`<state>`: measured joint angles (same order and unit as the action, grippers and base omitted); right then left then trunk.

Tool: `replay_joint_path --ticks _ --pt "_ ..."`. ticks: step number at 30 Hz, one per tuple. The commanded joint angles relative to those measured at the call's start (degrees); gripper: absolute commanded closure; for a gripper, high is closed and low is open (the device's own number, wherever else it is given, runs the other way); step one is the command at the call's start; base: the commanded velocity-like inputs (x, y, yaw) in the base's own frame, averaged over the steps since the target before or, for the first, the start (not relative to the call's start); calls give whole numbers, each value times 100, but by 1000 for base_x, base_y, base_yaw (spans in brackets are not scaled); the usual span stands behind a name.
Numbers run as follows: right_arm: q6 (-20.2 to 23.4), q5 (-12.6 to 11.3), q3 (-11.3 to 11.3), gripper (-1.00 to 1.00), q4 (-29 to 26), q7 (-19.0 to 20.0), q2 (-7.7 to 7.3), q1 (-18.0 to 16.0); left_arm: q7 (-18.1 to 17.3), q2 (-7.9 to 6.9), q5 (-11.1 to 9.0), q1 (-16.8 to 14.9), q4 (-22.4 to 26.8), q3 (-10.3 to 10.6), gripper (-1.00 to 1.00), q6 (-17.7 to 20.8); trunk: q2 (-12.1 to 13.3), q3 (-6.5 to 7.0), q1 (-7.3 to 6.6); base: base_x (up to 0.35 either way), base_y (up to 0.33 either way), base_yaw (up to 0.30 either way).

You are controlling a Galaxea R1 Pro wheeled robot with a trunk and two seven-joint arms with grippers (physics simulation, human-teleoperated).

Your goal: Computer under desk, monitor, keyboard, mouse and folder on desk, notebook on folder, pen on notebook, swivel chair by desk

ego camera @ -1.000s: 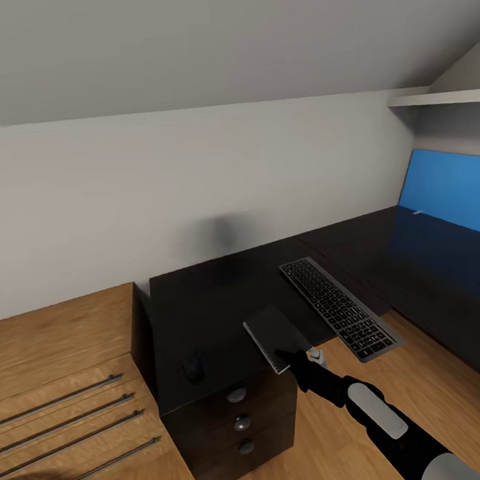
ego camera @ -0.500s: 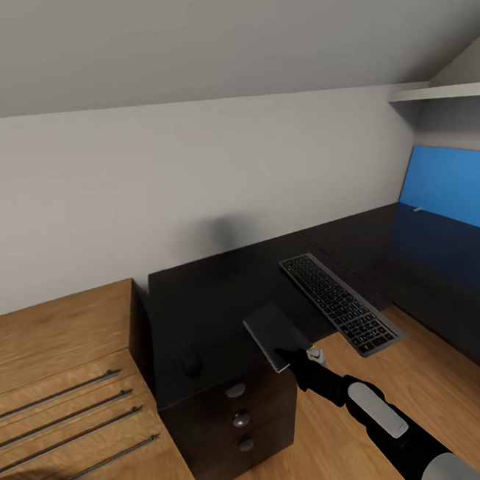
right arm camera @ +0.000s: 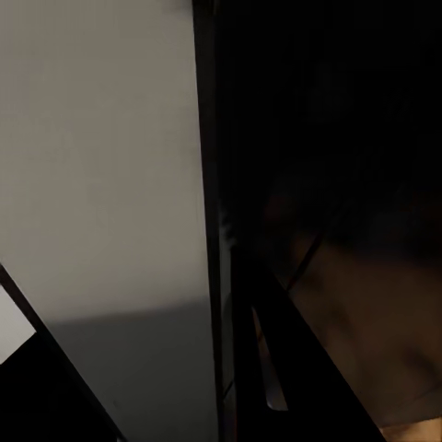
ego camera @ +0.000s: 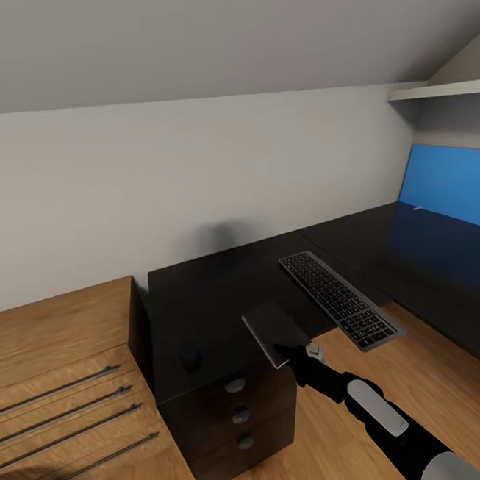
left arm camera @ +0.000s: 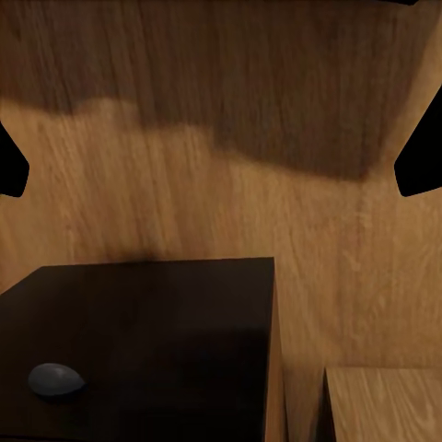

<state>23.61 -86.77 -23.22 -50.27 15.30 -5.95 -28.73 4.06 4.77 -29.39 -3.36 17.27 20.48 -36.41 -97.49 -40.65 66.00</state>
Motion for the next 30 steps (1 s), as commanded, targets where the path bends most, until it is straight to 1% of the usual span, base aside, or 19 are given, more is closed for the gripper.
replay_joint_path --ticks 1,30 --pt "-6 81 -33 100 184 -44 -2 -1 42 -2 -23 -7 -5 52 -100 -24 -2 -6 63 0 0 0" --pt "-6 81 -35 100 184 -52 -4 -1 42 -2 -14 -7 -5 52 -100 -33 -2 -6 63 0 0 0"
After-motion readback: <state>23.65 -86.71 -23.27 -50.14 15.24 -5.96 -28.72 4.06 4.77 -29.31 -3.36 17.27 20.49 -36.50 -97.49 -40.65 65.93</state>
